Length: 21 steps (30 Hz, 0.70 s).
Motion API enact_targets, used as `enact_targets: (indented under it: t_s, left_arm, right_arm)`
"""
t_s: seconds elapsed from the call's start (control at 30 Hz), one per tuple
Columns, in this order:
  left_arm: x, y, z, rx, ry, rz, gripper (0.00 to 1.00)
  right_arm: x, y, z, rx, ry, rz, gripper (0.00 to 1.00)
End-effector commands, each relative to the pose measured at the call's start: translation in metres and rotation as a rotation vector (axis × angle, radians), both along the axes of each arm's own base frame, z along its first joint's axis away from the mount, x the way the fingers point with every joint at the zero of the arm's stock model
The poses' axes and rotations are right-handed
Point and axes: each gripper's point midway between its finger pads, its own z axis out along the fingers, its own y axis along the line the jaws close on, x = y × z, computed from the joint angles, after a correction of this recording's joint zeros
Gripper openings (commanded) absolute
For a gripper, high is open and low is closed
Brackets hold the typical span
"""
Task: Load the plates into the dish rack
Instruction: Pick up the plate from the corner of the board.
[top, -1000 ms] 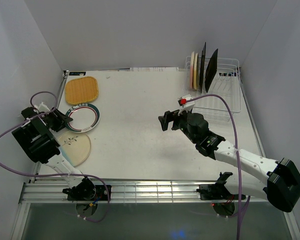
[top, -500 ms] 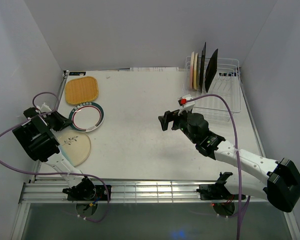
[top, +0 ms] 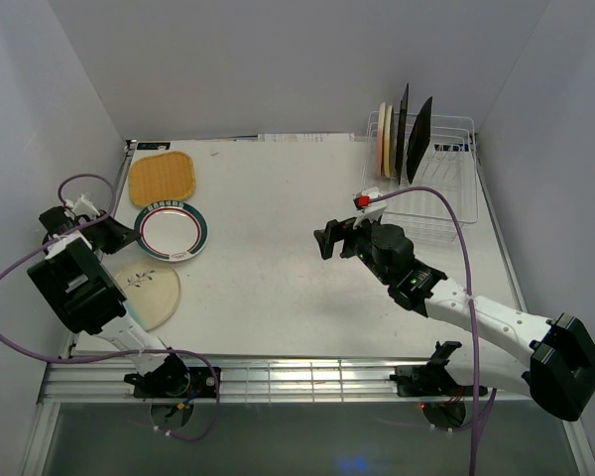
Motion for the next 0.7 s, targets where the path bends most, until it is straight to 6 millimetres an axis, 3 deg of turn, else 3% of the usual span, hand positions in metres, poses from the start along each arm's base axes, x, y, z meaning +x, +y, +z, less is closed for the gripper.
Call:
enact_targets:
  t_s: [0.0,0.23,0.43,0.67]
  left_arm:
    - [0.000,-0.011,0.040,0.030,-0.099,-0.045,0.00]
    - [-0.002,-0.032,0.084,0.073,-0.175,-0.070,0.00]
    - [0.007,-0.074,0.114,0.140,-0.204,-0.113,0.00]
    - [0.022,-0.107,0.149,0.101,-0.239,-0.124,0.00]
  right_arm:
    - [0.003,0.004,0.028,0.049,-0.077,0.000,0.98]
    - [0.002,0.006,0.029,0.034,-0.090,0.022,0.98]
    - [-0.006,0.018,0.030,0.019,-0.124,0.087,0.98]
    - [-0.017,0.036,0.031,-0.041,-0.175,0.144,0.98]
